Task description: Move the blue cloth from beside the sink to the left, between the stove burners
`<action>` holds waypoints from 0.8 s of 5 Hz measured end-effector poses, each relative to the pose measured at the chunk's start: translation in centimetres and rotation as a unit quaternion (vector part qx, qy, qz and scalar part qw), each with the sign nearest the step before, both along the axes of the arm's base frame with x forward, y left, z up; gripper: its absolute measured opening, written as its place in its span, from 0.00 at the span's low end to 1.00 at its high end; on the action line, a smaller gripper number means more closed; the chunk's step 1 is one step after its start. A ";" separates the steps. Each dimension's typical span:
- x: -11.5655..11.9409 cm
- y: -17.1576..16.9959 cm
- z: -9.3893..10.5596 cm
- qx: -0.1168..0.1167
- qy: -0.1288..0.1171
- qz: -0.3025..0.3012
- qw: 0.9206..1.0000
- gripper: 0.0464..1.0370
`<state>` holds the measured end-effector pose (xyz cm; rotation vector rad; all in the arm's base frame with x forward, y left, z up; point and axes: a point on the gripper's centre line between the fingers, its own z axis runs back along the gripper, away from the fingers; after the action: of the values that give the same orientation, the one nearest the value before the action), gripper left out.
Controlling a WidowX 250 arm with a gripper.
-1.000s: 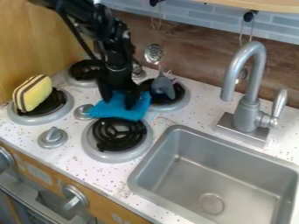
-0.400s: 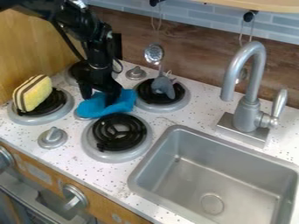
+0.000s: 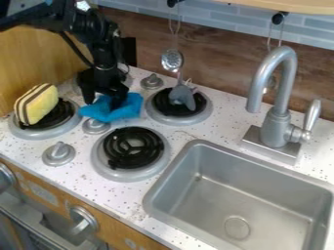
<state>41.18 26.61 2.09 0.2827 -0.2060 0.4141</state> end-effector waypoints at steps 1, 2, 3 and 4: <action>0.1 2.3 0.1 0.008 -0.006 0.031 0.999 0.97; 0.2 3.3 0.3 0.015 -0.006 0.046 0.999 0.97; 0.0 3.4 0.2 0.005 -0.010 0.049 0.999 0.97; 0.1 2.7 0.1 -0.042 -0.028 0.032 0.998 0.97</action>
<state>41.28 29.30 2.17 0.1956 -0.2346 0.4933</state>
